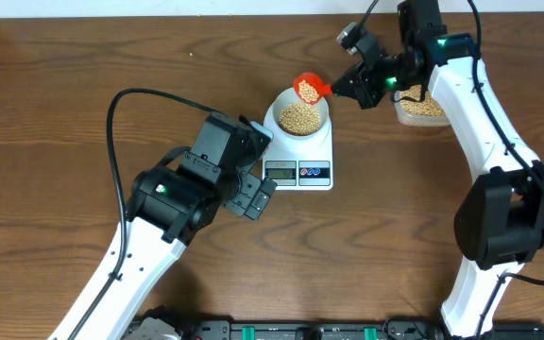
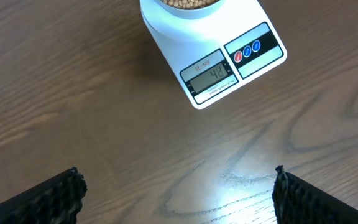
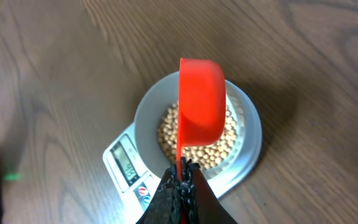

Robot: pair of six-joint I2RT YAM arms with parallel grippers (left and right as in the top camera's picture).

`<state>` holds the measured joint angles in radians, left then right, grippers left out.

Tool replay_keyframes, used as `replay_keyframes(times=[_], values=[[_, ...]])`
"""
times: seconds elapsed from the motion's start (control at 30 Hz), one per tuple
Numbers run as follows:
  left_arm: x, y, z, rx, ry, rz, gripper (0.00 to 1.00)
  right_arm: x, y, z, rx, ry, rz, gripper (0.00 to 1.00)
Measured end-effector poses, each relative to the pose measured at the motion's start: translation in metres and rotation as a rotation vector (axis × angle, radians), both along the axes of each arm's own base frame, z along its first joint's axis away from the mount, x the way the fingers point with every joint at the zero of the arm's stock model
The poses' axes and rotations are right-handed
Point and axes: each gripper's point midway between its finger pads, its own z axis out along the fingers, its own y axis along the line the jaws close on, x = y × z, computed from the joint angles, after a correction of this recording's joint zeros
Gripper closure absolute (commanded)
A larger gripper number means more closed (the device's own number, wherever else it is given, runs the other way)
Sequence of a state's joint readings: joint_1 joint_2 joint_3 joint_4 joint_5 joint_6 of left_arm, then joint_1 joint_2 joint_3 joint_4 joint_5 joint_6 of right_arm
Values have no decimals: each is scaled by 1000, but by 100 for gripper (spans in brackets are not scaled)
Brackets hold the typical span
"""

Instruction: Scoop item into bowl and weigh 50g on scale

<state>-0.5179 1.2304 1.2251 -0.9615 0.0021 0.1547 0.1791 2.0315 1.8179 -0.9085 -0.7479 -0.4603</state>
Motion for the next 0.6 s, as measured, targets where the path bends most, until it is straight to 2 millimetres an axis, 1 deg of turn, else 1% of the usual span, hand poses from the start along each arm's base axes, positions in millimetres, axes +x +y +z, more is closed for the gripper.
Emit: replay_keyframes(times=[0.2, 0.6], values=[[0, 0, 0, 0, 0, 0, 2, -3, 5, 5, 46, 21, 8, 99], [0, 0, 0, 0, 0, 0, 2, -6, 4, 6, 63, 51, 0, 99]])
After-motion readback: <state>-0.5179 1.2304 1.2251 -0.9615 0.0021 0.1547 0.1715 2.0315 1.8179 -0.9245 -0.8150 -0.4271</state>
